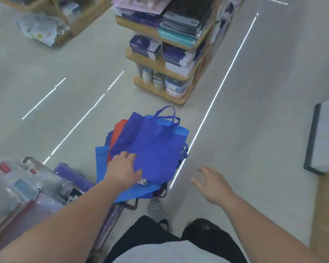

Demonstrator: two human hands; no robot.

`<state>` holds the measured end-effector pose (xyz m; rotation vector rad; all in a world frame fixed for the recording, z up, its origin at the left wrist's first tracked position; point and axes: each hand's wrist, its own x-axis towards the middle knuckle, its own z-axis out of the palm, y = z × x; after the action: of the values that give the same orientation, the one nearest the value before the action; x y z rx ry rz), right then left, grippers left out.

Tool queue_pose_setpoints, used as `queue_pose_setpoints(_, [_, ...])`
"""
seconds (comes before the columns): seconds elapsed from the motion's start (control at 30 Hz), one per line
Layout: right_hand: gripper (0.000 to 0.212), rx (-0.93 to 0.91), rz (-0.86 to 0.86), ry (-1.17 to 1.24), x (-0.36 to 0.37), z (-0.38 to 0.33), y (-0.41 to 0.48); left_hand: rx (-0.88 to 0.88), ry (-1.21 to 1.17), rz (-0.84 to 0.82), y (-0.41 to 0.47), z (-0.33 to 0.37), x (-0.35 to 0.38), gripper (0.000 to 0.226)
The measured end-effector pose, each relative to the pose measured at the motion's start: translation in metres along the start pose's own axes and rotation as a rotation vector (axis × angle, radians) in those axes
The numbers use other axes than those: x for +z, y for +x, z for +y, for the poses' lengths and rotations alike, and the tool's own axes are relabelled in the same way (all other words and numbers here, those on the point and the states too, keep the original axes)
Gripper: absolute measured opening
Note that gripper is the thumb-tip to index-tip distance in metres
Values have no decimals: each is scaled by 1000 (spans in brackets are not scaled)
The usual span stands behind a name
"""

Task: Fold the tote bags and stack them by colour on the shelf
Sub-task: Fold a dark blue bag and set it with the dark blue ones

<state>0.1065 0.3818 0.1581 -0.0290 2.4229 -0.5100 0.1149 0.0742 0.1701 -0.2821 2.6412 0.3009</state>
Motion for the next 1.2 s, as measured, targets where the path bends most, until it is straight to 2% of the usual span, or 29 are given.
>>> queue_pose_setpoints(0.23, [48, 54, -213, 62, -3, 0, 125, -128, 18, -89, 96, -8, -2, 65])
queue_pose_setpoints(0.33, [58, 59, -302, 71, 18, 12, 193, -199, 36, -144, 135, -19, 17, 63])
queue_pose_setpoints(0.43, [49, 124, -351, 111, 44, 17, 250, -246, 64, -203, 178, -35, 40, 63])
queue_pose_setpoints(0.57, [78, 295, -371, 296, 114, 40, 315, -305, 58, -211, 238, -62, 74, 77])
queue_pose_setpoints(0.6, [76, 332, -372, 338, 127, 42, 323, -311, 62, -211, 252, -69, 82, 80])
queue_pose_setpoints(0.67, [62, 408, -347, 407, 143, 39, 331, -323, 85, -214, 276, -81, 98, 85])
queue_pose_setpoints(0.77, [60, 505, -258, 471, 158, 27, 336, -372, 22, -211, 299, -100, 120, 90])
queue_pose_setpoints(0.87, [38, 528, -158, 526, 176, 23, 338, -438, -112, -184, 309, -116, 138, 88])
queue_pose_setpoints(0.97, [28, 551, -45, 543, 180, 18, 336, -552, -186, -50, 313, -125, 144, 59])
queue_pose_setpoints(1.07, [28, 548, 45, 484, 179, 13, 331, -597, -239, -55, 310, -122, 140, 31])
queue_pose_setpoints(1.2, [31, 495, 157, 473, 163, 2, 318, -549, -453, -33, 291, -113, 122, 27])
